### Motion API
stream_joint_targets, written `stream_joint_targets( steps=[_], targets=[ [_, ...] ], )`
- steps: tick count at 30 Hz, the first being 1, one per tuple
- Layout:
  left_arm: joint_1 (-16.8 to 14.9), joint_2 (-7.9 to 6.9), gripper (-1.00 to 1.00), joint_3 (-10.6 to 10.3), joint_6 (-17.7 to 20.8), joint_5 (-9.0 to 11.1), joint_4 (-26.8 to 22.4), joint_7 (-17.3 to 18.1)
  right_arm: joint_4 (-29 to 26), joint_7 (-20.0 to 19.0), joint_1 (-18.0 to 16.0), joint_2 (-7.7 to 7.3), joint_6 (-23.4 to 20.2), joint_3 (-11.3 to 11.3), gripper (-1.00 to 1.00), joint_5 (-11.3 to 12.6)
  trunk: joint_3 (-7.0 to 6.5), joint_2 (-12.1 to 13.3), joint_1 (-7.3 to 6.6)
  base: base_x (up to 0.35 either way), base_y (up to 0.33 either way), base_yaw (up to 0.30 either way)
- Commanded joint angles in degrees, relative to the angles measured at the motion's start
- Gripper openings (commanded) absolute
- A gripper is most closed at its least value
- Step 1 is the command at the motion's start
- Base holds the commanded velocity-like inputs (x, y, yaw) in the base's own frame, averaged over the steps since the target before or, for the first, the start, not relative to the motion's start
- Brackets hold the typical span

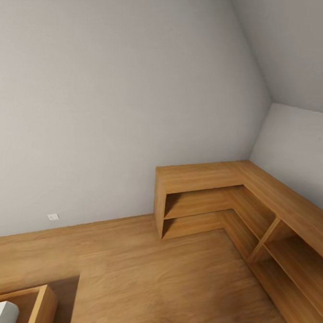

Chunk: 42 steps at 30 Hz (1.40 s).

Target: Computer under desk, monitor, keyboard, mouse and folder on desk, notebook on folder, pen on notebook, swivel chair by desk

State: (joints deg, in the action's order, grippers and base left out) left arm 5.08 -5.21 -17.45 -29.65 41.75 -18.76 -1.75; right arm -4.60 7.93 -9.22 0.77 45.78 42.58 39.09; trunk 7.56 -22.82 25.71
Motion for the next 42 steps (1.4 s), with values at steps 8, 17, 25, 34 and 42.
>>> stream_joint_targets(
  steps=[8, 17, 25, 34, 42],
  targets=[
    [0.0, -0.07, 1.00, -0.5, -0.1, 0.5, -0.1, -0.2, 0.1, 0.6, -0.1, 0.01, 0.1, 0.5, 1.00, -0.1, -0.51, -0.1, 0.07, 0.333, 0.125, -0.201],
    [0.0, 0.07, 1.00, -0.6, 0.4, -0.2, -0.1, -0.1, 5.3, 0.7, 0.8, 0.41, 3.1, 0.5, 1.00, 0.3, -1.20, -0.1, 0.07, 0.333, 0.136, -0.200],
    [0.0, 0.11, 1.00, -0.6, 0.2, -2.9, -0.1, -0.2, 5.9, 0.8, 6.0, 0.38, 9.0, 0.4, 1.00, 0.8, -1.81, -0.1, 0.07, 0.167, 0.054, -0.178],
    [0.0, 0.11, 1.00, -0.6, 0.2, -3.0, -0.1, -0.2, 6.0, 0.9, 7.4, 0.34, 11.6, 0.3, 1.00, 2.0, -2.44, -0.1, 0.07, 0.114, 0.002, -0.181],
    [0.0, 0.18, 1.00, -0.7, 0.1, -3.0, -0.1, -0.2, 5.9, 0.9, 7.6, 0.37, 11.7, 0.3, 1.00, 5.1, -2.77, -0.1, 0.07, 0.287, 0.000, -0.229]
  ],
)
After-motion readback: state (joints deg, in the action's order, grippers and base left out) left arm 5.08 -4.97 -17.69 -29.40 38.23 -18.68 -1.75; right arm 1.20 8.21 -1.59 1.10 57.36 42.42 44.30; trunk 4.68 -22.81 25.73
